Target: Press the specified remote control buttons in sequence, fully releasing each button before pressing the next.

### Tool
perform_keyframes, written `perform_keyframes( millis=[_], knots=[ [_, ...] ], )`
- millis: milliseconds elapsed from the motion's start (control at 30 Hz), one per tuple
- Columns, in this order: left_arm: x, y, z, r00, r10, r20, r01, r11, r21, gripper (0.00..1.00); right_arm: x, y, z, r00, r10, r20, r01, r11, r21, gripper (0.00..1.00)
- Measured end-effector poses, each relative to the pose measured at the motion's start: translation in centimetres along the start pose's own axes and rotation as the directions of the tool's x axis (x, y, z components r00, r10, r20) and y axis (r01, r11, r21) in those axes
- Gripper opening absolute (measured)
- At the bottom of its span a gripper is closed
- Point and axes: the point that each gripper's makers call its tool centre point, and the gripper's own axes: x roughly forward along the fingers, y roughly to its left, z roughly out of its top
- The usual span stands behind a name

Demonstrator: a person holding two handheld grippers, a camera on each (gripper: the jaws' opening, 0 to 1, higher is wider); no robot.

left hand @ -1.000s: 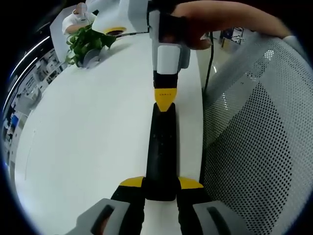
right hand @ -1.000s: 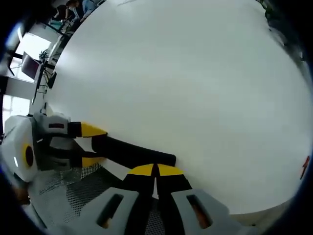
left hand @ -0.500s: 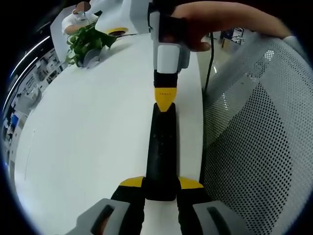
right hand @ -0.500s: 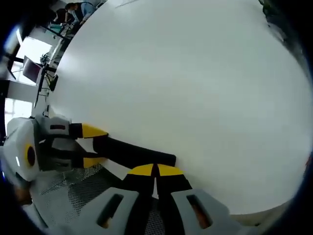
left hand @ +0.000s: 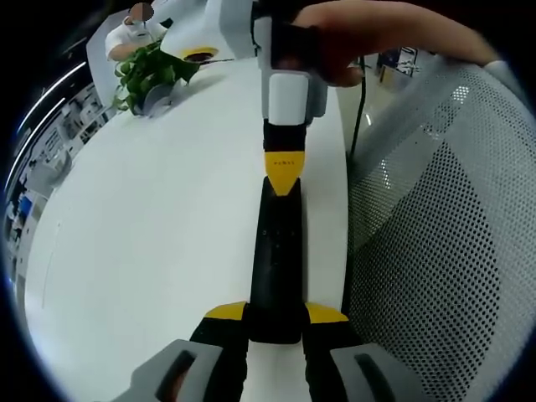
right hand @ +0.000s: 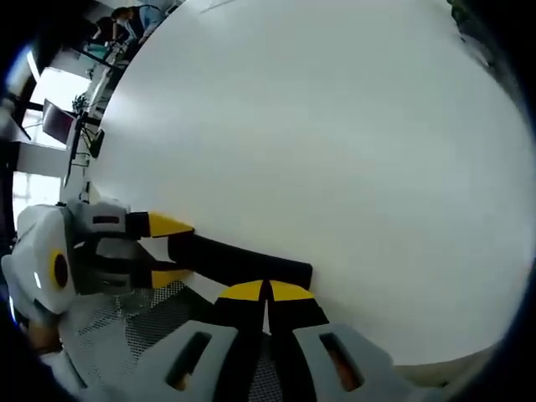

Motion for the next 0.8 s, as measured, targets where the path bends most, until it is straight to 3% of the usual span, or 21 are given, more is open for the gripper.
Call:
perform_keyframes(
  millis=[800],
  knots=[
    [0.04, -0.05, 0.0, 1.0, 0.0, -0.004, 0.0, 1.0, 0.005, 0.24, 0.5, 0.16, -0.01, 1.0, 0.002, -0.012, -0.002, 1.0, 0.001, 0.0]
  ],
)
